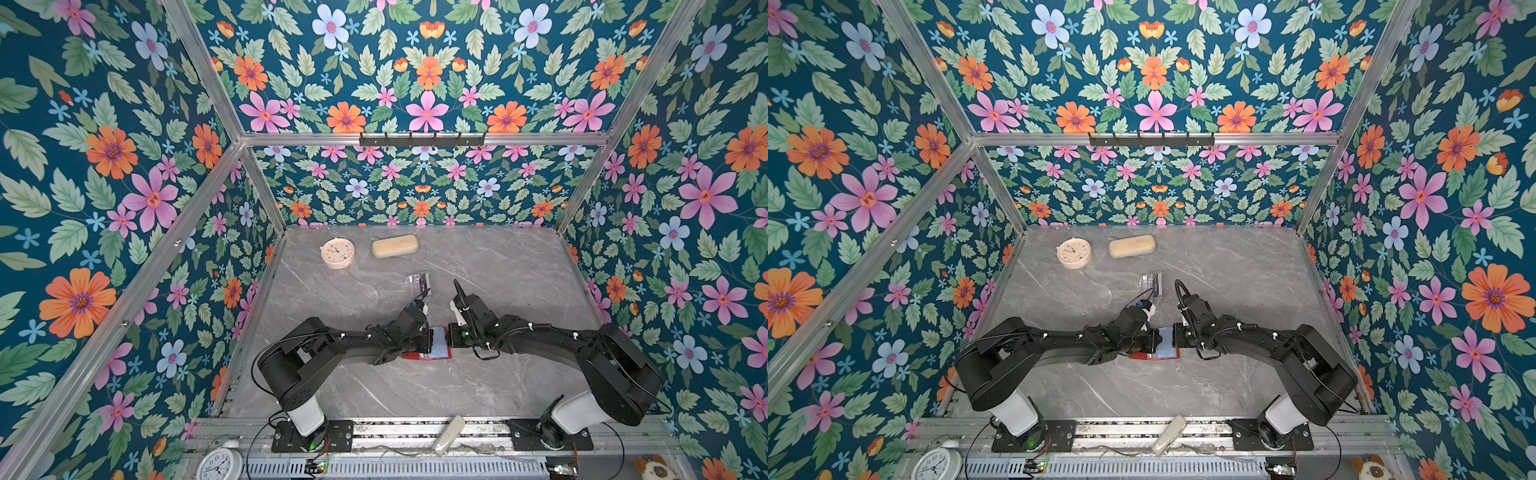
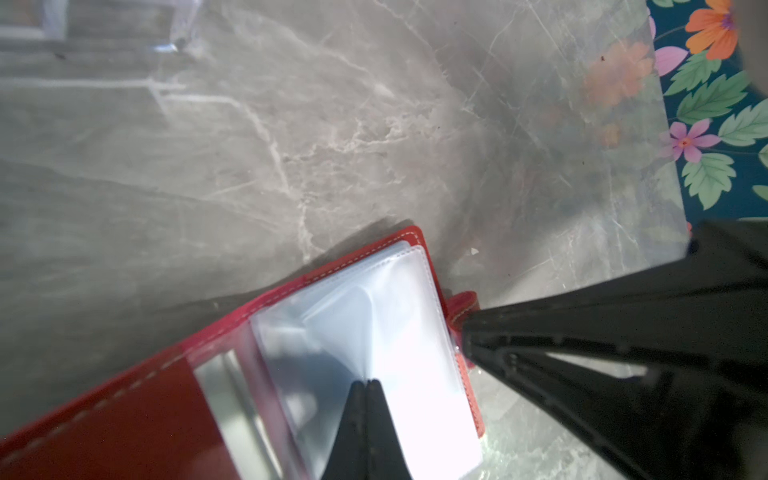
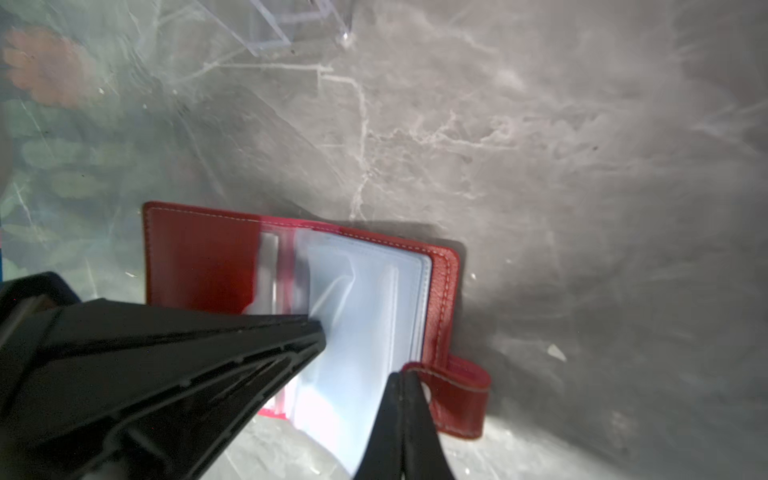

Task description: Put the credit cards into the card holder

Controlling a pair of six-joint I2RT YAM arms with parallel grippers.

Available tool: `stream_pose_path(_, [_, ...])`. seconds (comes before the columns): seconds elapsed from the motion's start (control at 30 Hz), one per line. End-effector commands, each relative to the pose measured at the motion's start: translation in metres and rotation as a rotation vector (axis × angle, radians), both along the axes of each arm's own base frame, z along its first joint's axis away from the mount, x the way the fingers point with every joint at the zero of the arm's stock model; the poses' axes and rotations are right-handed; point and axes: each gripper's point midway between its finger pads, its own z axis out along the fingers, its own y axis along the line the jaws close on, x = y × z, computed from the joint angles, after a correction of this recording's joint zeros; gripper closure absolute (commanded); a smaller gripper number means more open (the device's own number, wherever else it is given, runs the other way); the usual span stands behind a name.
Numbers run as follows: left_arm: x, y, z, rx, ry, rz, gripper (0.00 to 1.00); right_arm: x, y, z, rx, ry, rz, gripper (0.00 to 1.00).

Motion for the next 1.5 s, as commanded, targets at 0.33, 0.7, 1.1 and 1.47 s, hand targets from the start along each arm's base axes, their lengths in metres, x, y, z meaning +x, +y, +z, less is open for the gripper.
stream_pose_path(0.33, [0.006, 0.01, 0.01, -0.007, -0.05, 0.048, 1.0, 0.001, -0.031, 0.016, -0.105, -0.074, -0.075, 0.65])
stream_pose_path(0.7, [0.005, 0.012, 0.015, -0.026, -0.068, 0.055, 1.0, -0.01, -0.004, 0.03, -0.02, -0.093, 0.072, 0.7])
stream_pose_path(1.1, [0.004, 0.013, 0.016, -0.032, -0.072, 0.052, 1.0, -0.011, 0.026, 0.012, 0.013, -0.016, 0.124, 0.86])
stream_pose_path(1.47, [0.009, 0.035, 0.039, -0.012, -0.173, 0.104, 0.66, -0.01, 0.051, 0.014, 0.13, 0.006, 0.157, 0.74])
